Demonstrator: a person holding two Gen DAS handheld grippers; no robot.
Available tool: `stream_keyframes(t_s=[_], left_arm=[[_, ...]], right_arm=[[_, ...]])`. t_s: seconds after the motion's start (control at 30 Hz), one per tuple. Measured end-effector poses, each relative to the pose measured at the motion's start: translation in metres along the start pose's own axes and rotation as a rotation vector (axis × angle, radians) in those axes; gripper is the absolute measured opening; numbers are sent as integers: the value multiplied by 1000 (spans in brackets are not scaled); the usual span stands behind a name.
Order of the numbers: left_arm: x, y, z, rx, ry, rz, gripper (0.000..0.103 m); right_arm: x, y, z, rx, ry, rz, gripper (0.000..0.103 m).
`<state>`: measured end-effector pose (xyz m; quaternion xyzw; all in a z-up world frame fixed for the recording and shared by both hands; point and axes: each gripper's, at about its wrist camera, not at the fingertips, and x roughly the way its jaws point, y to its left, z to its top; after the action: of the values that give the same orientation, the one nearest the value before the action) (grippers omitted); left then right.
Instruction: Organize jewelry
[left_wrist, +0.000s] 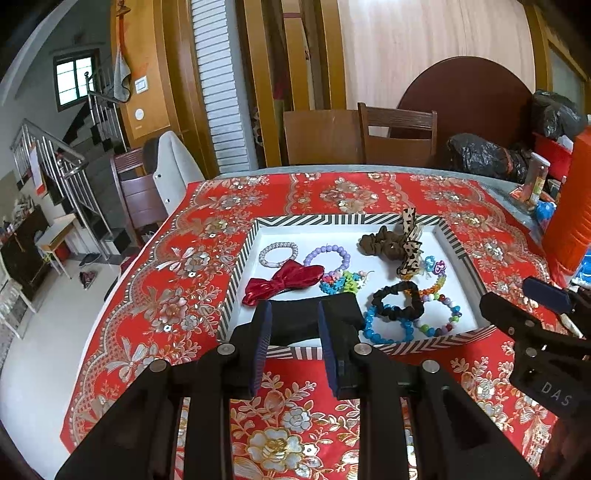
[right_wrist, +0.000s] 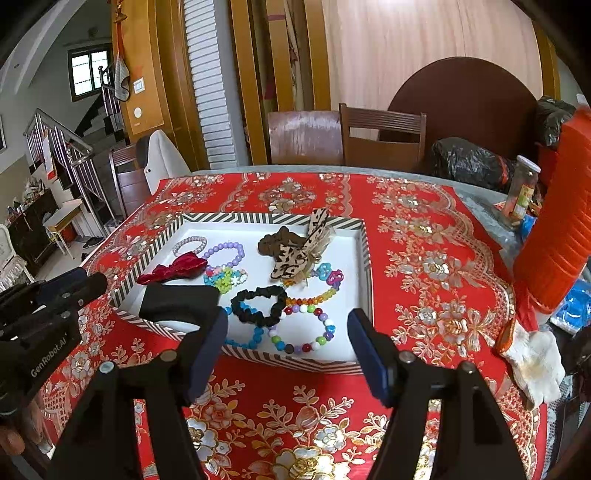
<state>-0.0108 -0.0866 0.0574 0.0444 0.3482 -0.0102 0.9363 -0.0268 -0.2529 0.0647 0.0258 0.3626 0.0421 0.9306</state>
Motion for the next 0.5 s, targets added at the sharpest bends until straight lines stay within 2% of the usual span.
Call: stream_keyframes(t_s=[0.5], left_arm=[[-6,1,-2,-4,-23,-39,39]], right_arm=[[-1,4,-2,-13,3,19,70]])
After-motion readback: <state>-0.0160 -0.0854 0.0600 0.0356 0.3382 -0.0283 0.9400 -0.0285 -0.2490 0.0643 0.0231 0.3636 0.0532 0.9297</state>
